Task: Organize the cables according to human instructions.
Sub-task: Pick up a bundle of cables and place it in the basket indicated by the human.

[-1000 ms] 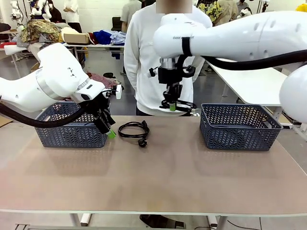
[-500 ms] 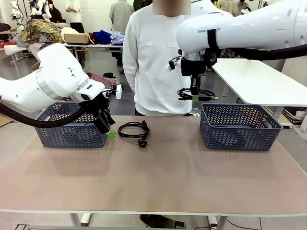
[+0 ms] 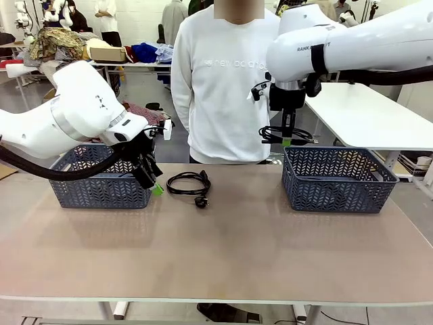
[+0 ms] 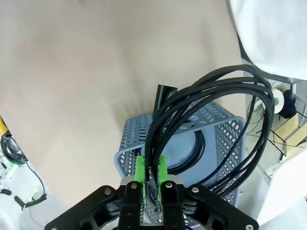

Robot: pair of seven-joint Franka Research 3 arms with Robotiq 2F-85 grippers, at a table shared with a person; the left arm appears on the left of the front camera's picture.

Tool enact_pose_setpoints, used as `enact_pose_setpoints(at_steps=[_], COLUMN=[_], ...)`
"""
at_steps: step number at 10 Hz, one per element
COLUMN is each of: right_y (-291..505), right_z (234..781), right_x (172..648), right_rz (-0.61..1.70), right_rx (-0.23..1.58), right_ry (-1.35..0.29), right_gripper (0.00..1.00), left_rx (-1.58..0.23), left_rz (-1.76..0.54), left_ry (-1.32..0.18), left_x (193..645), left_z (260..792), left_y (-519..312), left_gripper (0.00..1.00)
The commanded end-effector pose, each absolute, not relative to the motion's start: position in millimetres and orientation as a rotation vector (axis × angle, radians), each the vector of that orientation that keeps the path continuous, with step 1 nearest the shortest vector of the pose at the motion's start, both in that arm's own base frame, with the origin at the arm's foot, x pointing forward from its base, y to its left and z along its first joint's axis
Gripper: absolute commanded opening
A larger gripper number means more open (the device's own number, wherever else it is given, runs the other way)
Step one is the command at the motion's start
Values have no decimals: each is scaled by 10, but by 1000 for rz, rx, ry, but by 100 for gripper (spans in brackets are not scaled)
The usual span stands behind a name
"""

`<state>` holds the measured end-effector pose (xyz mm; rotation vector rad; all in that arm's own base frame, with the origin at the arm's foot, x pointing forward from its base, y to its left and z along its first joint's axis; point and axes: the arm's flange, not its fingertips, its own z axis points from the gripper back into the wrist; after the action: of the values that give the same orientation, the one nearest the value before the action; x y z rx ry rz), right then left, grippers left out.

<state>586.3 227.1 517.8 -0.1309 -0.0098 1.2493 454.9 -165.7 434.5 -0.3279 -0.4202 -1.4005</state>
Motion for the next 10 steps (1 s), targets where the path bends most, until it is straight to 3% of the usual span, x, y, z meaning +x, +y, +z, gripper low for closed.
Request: enact_pose_setpoints(at_steps=[1,4,5,10], right_y=[2298,2298,2313,1831], right_z=[5215,5215,5175,5127], right_x=[5872,5872,5845,5505], right_rz=[1255,1255,1258,1201], right_rx=[-143,-143,-130,-197], right_ry=[-7,-7,-7,-49], right_gripper=[0,0,12,12], left_rx=[-328,-328,-328,-328], left_rz=[-1399,-1399,-1399,-1399], left_ry=[-421,-421,-421,-421], left_x=[4557,4557,4557,4557], left_z=[4355,4355,4355,4355], left_y=[-1646,-1646,-1646,-1646], left_gripper=[100,100,100,100])
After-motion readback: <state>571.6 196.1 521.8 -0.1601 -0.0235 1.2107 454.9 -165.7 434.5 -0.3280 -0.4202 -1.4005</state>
